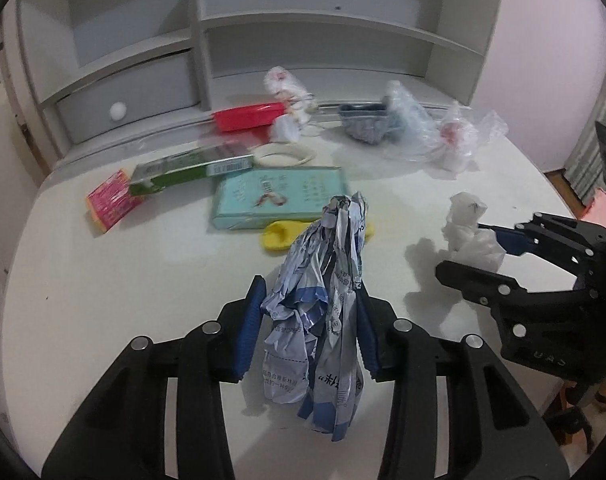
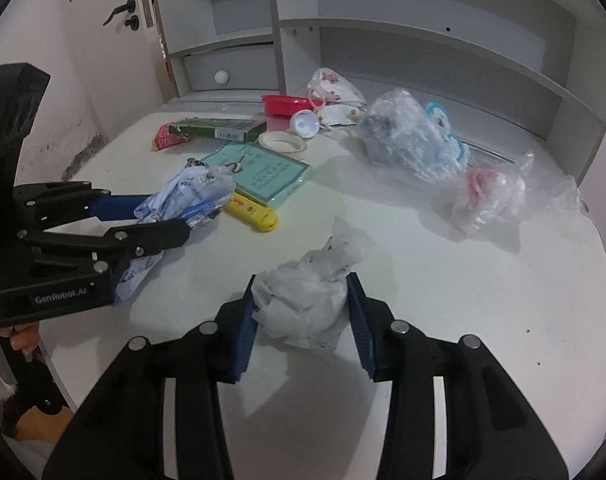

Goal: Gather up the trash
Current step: 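Carry the tissue and wrapper to the bin and open both grippers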

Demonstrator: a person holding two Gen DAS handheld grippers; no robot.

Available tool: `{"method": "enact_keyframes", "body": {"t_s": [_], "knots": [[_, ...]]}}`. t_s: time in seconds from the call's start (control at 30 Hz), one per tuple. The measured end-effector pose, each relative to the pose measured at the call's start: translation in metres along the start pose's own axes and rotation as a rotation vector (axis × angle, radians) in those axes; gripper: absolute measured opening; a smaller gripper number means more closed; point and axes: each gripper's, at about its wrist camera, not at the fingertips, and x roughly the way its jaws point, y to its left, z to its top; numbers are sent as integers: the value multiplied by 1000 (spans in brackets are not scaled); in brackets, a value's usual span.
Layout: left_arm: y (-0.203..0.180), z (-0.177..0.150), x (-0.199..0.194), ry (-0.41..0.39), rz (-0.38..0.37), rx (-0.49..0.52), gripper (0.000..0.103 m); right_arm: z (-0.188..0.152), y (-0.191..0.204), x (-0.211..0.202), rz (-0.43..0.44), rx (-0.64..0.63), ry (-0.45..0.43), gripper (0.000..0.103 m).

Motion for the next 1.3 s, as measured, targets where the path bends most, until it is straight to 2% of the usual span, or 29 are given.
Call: {"method": "enact_keyframes", "body": {"t_s": [0.17,0.27,0.3,0.37,0.4,0.47,0.53,0.6,0.63,0.7,0.77,0.83,0.87,0.93,1.03,1.1,1.23,1.3], "knots": [[-66,26,-21,-72,-83,134,41,-4,-53,-66,-74,100,-134,42],[-129,39,-24,-78,-182,240,41,-28,-109,-116,-146,225,-191,42],[-162,43,-27,-85,-237,293,41,-36,-123,-131,-163,261,-204,42],[-212,44,-33,-99,-309,381,41,-69,-162,-178,-221,369,-248,42],[-251,41,-38,-103,-366,447,41,-88,-181,-201,-249,425,-268,42],[-305,28,-43,-98,-443,540,41,-136,-222,-249,-303,564,-301,42],[-371,2,-45,-74,-525,661,41,-189,-258,-286,-353,697,-305,42],[-413,-22,-41,-42,-566,742,41,-231,-283,-303,-382,793,-290,42],[-442,-45,-34,-5,-593,799,41,-254,-295,-307,-383,842,-274,42],[-468,-73,-18,53,-600,861,41,-307,-320,-301,-366,958,-215,42],[-489,-111,17,141,-571,916,41,-347,-337,-276,-323,1041,-142,42],[-500,-149,73,252,-505,933,41,-380,-351,-238,-251,1113,-71,42],[-502,-159,94,294,-482,923,41,-397,-359,-205,-188,1166,-23,42],[-503,-178,156,415,-416,862,41,-418,-368,-142,-97,1235,69,42],[-496,-186,232,542,-325,751,40,-431,-381,-83,-39,1303,142,41],[-483,-181,262,605,-289,666,40,-437,-389,-47,-7,1336,189,41],[-471,-172,276,622,-273,611,40,-437,-386,-12,35,1334,228,41],[-467,-165,281,625,-293,596,41,-432,-389,-5,38,1329,230,42]]}}
